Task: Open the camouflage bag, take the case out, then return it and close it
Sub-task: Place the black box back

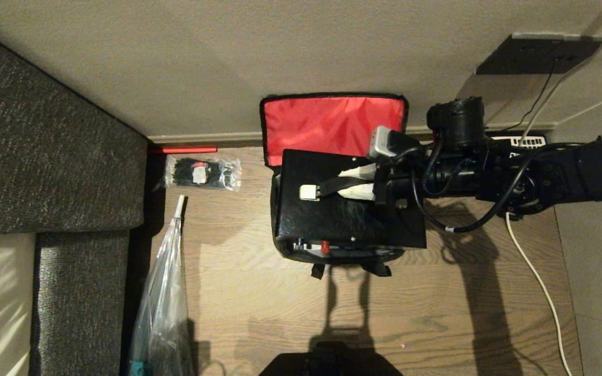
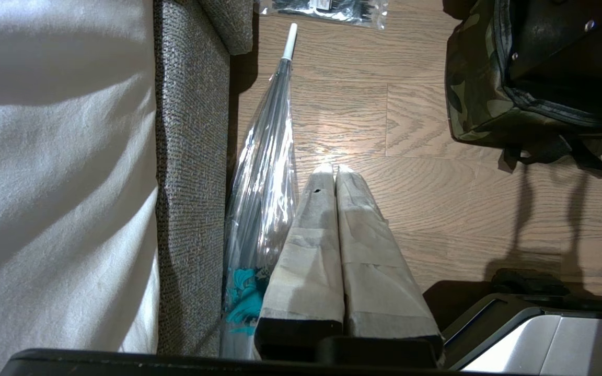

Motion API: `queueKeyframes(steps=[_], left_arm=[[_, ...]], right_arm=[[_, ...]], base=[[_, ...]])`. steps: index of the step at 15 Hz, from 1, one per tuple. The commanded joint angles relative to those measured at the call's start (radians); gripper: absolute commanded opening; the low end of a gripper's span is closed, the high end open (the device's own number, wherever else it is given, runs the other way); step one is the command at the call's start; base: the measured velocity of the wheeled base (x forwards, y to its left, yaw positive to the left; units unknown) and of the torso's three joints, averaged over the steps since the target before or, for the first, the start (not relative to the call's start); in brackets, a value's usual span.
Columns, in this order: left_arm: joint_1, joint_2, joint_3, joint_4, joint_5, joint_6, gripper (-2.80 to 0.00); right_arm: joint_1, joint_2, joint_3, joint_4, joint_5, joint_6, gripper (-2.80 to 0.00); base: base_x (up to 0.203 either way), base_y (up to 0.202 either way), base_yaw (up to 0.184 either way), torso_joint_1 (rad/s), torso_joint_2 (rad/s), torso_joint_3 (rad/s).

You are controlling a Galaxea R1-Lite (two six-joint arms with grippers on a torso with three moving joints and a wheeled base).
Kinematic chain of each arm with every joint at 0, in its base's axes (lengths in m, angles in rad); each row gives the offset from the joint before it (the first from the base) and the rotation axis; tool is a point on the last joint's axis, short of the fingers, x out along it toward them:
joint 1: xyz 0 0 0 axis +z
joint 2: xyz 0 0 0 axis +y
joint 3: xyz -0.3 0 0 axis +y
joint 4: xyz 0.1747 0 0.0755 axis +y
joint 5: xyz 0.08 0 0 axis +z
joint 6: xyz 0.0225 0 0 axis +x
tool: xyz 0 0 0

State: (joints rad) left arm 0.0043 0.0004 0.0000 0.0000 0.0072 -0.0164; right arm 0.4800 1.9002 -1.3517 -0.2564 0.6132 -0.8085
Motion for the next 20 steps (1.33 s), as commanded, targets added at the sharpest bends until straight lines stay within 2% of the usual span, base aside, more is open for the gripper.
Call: queueKeyframes(steps=[1,13,20], left_arm=[[0.000,-0.002,0.003,0.000,0.000,0.000,-2.80],[0.000,-0.002,0.003,0.000,0.000,0.000,-2.80],[0.000,-0.002,0.003,0.000,0.000,0.000,-2.80]], right_arm=[[0.000,-0.006,-0.017,0.000,0.003,-0.003,-2.80],[-0.029,0.037,-0.010,-0.027,0.000,-0.024,-2.80],[-0.042,0.104,-0.022,-0.028,-0.011,-0.101,-2.80]], base=[[0.000,0.000,0.000,0.000,0.00,0.000],[0.000,0.000,0.000,0.000,0.00,0.000],[0.000,0.000,0.000,0.000,0.00,0.000]])
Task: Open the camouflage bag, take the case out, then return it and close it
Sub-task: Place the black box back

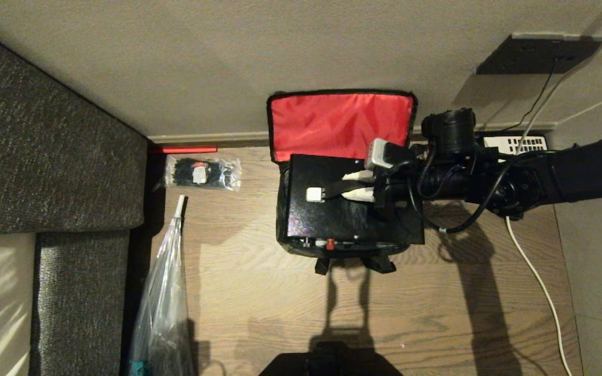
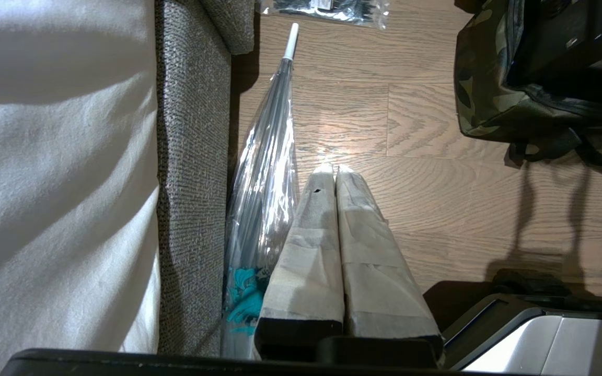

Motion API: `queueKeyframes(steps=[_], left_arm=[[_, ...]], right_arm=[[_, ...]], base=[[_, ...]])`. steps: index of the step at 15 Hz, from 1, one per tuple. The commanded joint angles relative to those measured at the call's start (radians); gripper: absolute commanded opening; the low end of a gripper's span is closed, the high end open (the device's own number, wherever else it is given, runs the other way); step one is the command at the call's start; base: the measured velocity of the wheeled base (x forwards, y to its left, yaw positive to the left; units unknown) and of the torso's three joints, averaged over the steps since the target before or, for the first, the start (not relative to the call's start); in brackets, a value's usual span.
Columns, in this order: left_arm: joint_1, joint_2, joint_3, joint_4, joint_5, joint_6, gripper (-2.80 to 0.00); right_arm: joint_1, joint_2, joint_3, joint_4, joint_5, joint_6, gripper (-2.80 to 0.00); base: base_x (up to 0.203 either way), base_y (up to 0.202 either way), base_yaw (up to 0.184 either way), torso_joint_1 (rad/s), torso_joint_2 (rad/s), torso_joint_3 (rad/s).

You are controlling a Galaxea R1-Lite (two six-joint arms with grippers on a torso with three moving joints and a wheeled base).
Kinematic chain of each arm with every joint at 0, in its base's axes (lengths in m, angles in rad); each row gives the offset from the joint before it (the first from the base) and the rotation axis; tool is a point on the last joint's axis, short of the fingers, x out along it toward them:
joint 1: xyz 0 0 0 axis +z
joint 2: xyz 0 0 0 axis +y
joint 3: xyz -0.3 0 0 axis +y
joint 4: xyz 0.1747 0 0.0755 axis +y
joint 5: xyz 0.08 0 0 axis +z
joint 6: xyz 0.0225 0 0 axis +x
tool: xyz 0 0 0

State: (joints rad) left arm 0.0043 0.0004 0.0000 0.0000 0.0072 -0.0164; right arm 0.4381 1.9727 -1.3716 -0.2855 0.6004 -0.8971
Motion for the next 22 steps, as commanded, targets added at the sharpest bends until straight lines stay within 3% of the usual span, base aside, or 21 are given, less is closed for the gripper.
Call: queueKeyframes(steps=[1,14,15,22], left_arm=[[0.000,-0.002,0.003,0.000,0.000,0.000,-2.80],[0.000,-0.002,0.003,0.000,0.000,0.000,-2.80],[0.000,-0.002,0.003,0.000,0.000,0.000,-2.80],[0.000,-0.002,0.003,0.000,0.000,0.000,-2.80]], right_arm=[[0.001,0.043,-0.003,0.001,-0.003,-0.018,-2.80],[0.000,0.285,-0.143,-0.108,-0.004,-0.014,-2.80],[-0.001,0.300,-0.170,-0.107,-0.005,-0.013,0.00],[-0.002,0.209,-0.086,-0.117,-0.009,0.036,0.00]], base=[[0.000,0.000,0.000,0.000,0.00,0.000],[0.000,0.000,0.000,0.000,0.00,0.000],[0.000,0.000,0.000,0.000,0.00,0.000],[0.000,0.000,0.000,0.000,0.00,0.000]])
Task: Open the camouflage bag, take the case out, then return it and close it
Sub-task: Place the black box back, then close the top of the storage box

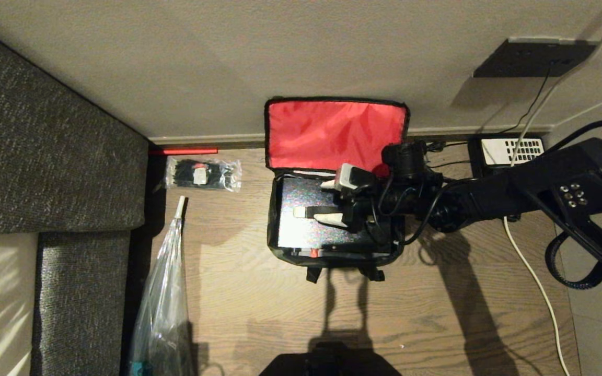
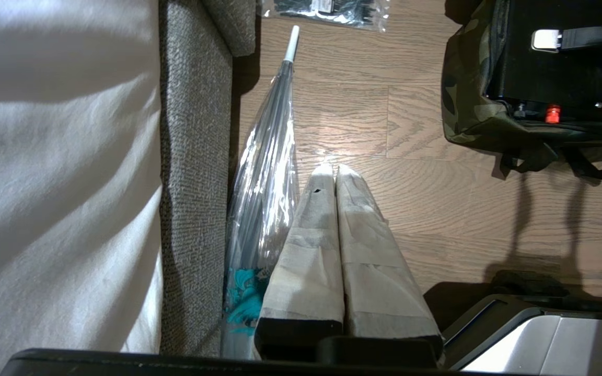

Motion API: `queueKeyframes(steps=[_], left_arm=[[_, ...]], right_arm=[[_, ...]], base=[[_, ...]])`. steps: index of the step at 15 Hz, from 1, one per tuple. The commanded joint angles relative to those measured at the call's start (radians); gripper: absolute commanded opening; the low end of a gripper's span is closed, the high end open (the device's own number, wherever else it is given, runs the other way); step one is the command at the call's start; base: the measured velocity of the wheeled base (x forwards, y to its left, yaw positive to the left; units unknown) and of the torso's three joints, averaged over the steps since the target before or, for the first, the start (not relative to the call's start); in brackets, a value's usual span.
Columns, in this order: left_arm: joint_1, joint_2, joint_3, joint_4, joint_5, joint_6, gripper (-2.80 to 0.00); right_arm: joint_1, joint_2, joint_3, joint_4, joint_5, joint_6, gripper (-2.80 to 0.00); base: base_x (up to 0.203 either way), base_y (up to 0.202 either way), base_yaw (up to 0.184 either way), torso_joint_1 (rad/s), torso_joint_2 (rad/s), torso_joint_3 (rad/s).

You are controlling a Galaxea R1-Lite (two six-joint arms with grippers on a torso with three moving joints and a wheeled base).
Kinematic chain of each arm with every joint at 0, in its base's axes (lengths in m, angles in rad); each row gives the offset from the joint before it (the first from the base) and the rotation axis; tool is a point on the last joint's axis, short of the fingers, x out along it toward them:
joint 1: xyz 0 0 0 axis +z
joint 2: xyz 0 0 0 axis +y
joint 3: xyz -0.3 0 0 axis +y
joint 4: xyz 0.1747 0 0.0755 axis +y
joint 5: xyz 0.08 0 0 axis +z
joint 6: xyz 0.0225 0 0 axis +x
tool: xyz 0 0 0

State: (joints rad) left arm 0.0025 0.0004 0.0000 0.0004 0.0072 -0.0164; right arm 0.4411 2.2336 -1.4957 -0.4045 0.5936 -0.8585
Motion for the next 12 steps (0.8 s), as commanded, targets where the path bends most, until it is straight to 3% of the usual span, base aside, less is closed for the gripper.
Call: queueKeyframes(steps=[1,4,5,7,12], left_arm=[[0.003,-0.002,0.003,0.000,0.000,0.000,-2.80],[0.002,-0.002,0.003,0.000,0.000,0.000,-2.80],[0.002,-0.002,0.003,0.000,0.000,0.000,-2.80],[0.002,-0.002,0.003,0.000,0.000,0.000,-2.80],[0.002,-0.002,0.003,0.000,0.000,0.000,-2.80]], right_arm=[[-0.007,-0.111,0.096,0.001,-0.002,0.012,0.00],[-0.026,-0.327,0.345,0.004,-0.019,0.122,0.00],[-0.039,-0.403,0.424,0.005,-0.042,0.185,-2.80],[-0.066,-0.547,0.567,0.006,-0.090,0.319,-2.80],[-0.103,-0.887,0.910,0.017,-0.299,0.555,-2.80]], base=[[0.000,0.000,0.000,0.000,0.00,0.000],[0.000,0.000,0.000,0.000,0.00,0.000],[0.000,0.000,0.000,0.000,0.00,0.000],[0.000,0.000,0.000,0.000,0.00,0.000],[0.000,0.000,0.000,0.000,0.00,0.000]])
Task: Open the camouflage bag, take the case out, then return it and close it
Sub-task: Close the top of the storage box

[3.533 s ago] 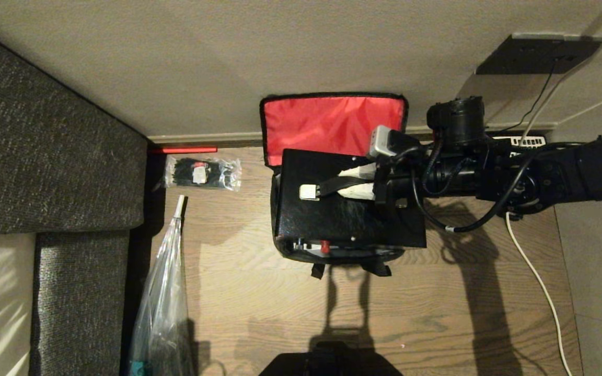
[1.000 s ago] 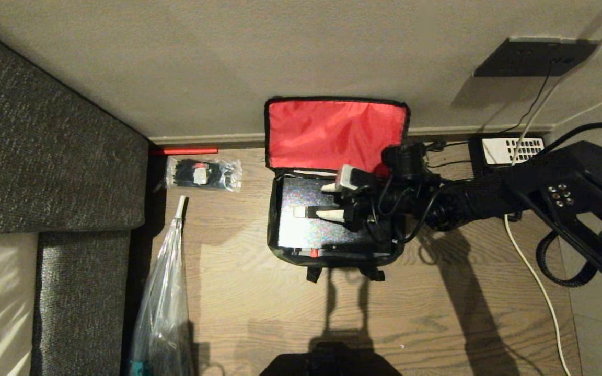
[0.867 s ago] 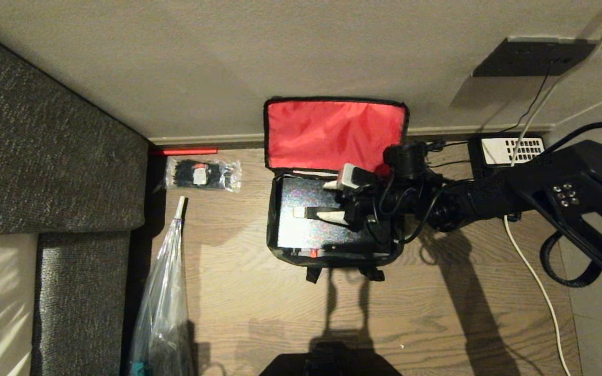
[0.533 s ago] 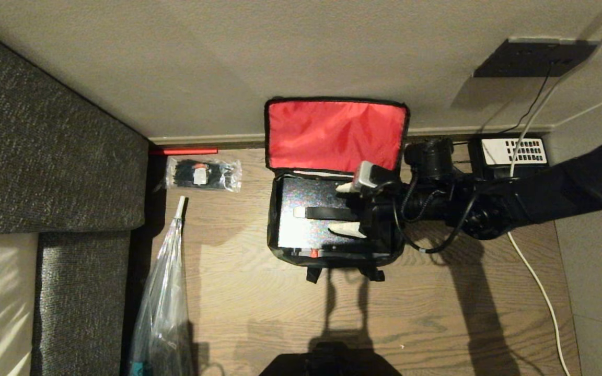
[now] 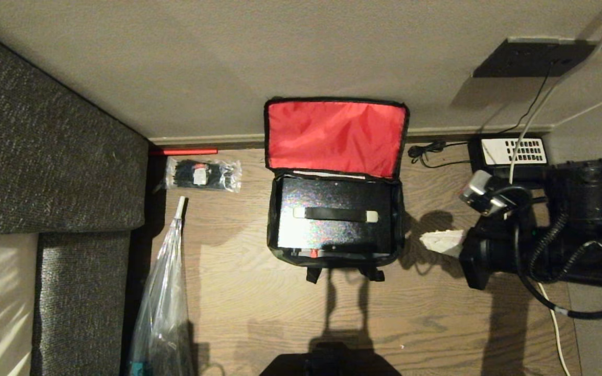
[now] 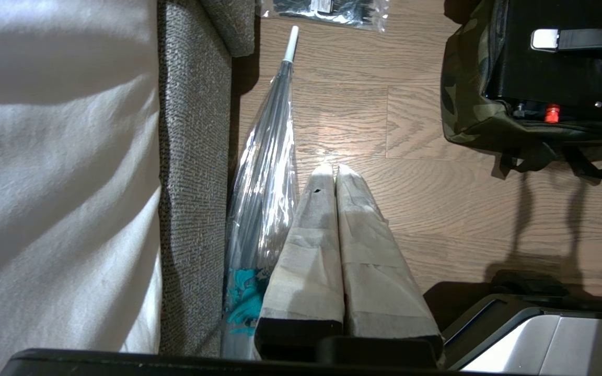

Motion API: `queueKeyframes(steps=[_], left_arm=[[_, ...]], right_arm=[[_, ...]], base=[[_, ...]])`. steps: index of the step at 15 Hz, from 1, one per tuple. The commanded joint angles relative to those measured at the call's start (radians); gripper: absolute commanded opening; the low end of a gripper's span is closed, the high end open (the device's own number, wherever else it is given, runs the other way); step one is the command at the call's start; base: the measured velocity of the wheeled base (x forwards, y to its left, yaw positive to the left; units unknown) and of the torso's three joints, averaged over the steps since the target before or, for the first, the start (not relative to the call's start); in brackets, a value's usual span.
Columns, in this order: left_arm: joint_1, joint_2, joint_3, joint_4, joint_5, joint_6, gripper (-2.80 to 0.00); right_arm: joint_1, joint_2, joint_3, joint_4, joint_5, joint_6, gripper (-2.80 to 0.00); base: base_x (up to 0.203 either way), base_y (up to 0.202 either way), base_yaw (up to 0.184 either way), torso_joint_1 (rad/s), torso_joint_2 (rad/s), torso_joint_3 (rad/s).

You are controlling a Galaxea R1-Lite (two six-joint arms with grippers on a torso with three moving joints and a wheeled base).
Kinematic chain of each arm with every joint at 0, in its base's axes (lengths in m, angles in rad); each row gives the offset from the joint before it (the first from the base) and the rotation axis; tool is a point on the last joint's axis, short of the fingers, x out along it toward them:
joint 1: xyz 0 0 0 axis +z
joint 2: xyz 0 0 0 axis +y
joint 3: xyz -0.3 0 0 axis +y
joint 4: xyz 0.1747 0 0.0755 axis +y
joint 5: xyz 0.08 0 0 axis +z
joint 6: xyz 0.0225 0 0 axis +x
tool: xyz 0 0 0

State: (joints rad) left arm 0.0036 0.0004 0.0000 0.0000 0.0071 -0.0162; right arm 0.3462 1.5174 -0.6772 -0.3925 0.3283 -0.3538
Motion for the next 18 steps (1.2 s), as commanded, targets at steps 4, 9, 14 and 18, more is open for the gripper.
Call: queueKeyframes(steps=[4,9,14,18], left_arm=[[0.001,-0.002,0.003,0.000,0.001,-0.001,-2.80],[0.001,-0.002,0.003,0.000,0.001,-0.001,-2.80],[0.001,-0.002,0.003,0.000,0.001,-0.001,-2.80],[0.001,-0.002,0.003,0.000,0.001,-0.001,-2.80]], right_arm=[[-0.011,-0.379,0.191,0.172,-0.208,0.132,-2.80],[-0.012,-0.359,0.176,0.265,-0.215,0.386,-2.80],[-0.024,-0.026,-0.083,0.142,-0.218,0.669,-2.80],[-0.042,0.184,-0.238,0.100,-0.228,0.691,-2.80]], base=[[0.000,0.000,0.000,0.000,0.00,0.000],[0.000,0.000,0.000,0.000,0.00,0.000],[0.000,0.000,0.000,0.000,0.00,0.000],[0.000,0.000,0.000,0.000,0.00,0.000]])
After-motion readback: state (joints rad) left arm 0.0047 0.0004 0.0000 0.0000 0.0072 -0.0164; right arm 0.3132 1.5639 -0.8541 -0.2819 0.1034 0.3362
